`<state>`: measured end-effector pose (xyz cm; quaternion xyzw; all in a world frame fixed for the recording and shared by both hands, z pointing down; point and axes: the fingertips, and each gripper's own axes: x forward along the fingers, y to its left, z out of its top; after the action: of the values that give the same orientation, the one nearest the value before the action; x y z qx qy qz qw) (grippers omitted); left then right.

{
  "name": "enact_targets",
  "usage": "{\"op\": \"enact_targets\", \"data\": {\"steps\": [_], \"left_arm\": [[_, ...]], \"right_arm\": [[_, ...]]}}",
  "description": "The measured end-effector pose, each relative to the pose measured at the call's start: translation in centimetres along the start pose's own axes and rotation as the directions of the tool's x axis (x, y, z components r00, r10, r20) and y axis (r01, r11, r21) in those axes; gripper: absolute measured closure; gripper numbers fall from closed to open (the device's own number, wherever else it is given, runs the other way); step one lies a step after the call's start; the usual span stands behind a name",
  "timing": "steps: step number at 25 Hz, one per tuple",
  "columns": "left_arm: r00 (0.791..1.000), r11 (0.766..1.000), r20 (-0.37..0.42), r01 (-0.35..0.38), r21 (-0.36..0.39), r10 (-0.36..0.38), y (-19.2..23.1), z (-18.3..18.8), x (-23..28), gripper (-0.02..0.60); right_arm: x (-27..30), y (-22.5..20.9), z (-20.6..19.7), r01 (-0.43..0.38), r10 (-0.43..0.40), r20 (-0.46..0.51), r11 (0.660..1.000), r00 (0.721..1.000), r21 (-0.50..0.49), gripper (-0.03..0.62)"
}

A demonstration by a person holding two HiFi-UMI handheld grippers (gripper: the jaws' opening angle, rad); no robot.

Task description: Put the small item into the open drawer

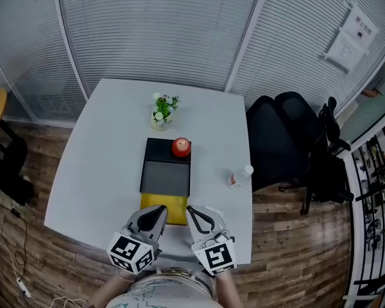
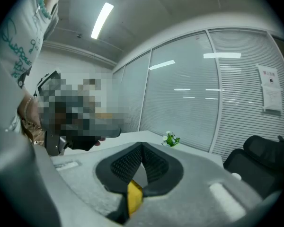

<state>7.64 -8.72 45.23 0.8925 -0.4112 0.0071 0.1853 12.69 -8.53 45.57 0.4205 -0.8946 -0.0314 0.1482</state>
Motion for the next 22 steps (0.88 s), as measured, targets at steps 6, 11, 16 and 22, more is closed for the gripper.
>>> {"op": "enact_targets", "data": {"steps": [6,11,16,22], "left_arm": [[1.000,1.000,-0.010,0.002,-0.005,-0.002,0.2,-0.3,0.5,0.584],[1.000,1.000,-0.021,-0.001,-0.010,0.001,0.3,-0.8,0.9,0.584],[1.000,1.000,-0.027,-0.004,-0.017,0.003,0.5,-1.0,0.9,0.584],[0.999,1.000,-0.037,-0.009,-0.022,0.008,0.9,-1.3,1.1,0.584]], "right_arm": [[-1.0,-2.1,-2.1,0.051,-0.049,-0.060,0.998,0.997,0.026,0.591],[-2.0,-4.0,-4.8,0.094,-0.091,-0.113,0.995,0.989,0.019,0.591],[-2.7,-5.8,-7.0,0.141,-0.137,-0.177,0.990,0.975,0.011,0.591],[-3.3,-7.6,-9.5,0.177,-0.171,-0.242,0.984,0.955,0.003,0.591]]}}
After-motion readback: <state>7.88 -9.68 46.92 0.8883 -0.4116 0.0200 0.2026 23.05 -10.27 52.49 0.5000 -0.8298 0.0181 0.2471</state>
